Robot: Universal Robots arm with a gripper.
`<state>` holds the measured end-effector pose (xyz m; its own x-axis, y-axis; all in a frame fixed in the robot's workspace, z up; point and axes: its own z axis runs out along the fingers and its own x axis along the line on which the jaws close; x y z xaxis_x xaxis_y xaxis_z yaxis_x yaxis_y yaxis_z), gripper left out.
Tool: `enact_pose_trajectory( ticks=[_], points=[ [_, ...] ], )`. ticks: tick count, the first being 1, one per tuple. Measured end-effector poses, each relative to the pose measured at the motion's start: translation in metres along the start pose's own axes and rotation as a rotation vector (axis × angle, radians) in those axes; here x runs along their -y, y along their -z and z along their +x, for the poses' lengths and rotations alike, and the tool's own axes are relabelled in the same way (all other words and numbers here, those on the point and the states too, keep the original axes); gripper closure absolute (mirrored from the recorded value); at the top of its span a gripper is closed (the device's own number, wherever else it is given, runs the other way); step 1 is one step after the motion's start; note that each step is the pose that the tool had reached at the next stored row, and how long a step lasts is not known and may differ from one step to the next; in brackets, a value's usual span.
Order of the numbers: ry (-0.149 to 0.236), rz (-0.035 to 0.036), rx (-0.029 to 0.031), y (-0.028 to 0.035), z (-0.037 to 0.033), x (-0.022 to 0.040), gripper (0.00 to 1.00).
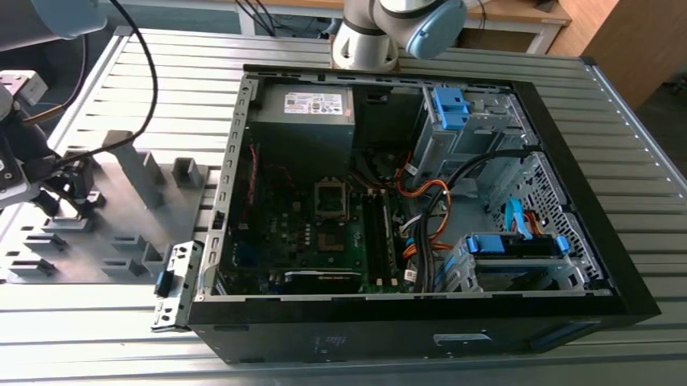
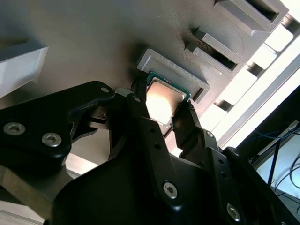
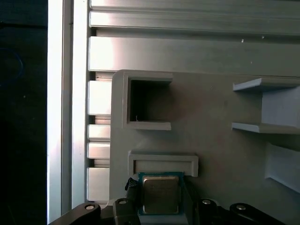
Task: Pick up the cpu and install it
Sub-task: 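Pick up the cpu and move it towards the insertion slot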
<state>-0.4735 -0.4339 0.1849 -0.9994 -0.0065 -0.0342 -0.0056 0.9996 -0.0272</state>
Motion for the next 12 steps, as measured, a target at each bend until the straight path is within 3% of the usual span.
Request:
enact_pose_trajectory(
  ticks=[12],
  points=[
    [-0.001, -0.0004, 0.0001, -0.0003, -0.0002, 0.0, 0.52]
  ],
)
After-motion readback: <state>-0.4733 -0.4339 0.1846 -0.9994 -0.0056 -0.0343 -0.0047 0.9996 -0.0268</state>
